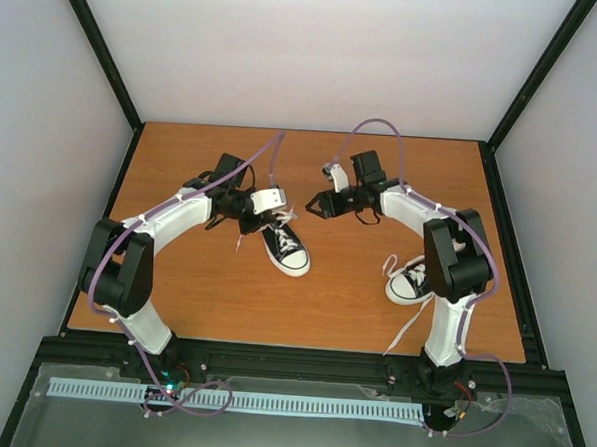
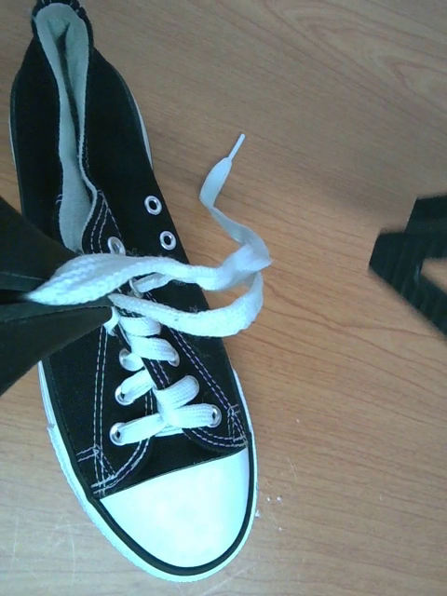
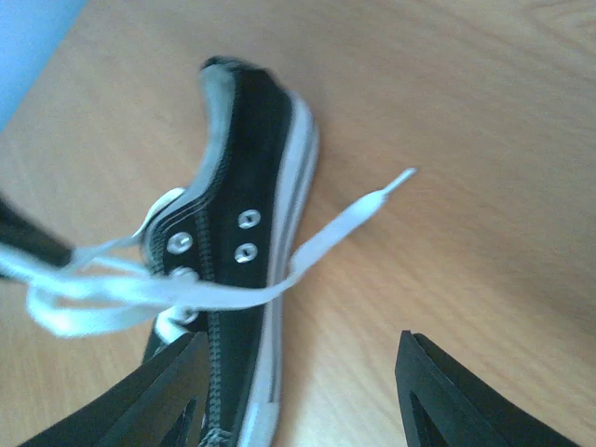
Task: Tie the shoes
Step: Cross the shoelace with the shoelace.
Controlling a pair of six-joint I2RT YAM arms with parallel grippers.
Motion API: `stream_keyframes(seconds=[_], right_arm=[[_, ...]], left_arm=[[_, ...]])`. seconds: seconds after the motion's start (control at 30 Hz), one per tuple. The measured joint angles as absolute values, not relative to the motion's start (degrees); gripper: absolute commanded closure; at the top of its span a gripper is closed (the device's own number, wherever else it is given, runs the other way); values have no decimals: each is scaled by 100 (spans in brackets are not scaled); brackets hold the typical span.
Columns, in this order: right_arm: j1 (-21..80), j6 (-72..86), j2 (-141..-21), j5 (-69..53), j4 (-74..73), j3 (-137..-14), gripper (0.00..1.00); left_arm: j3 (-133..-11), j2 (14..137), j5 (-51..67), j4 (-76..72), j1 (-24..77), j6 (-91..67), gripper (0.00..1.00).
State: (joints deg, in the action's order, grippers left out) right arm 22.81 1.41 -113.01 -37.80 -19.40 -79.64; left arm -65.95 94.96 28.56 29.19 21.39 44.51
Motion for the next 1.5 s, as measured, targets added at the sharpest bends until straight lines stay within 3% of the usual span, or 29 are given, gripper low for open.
stream_keyframes(seconds=[0.2,0.47,0.73,1.17,1.5], right_arm=[[2672,-132,-10718,-4069,-1253,-7000,43],[3116,-473,-10691,-3804,-506,-6947,44],[3094,-788,-11113,-3734,-340,-7380,56],[3079,-1280,-11281,-4440,-462,-7446,47],[3046,-1457,-11065,-3865,246,-6729,48]], left_arm=[[-6595,9496,2729,2832,2139,4316,99],[-6600,9496,2749,2829,2132,4305,99],[-6751,9496,2950,3030,2062,4305,99],[-6788,9550,2998,3072,1916,4303,99],[-6796,9564,3030,3096,1841,4300,99]])
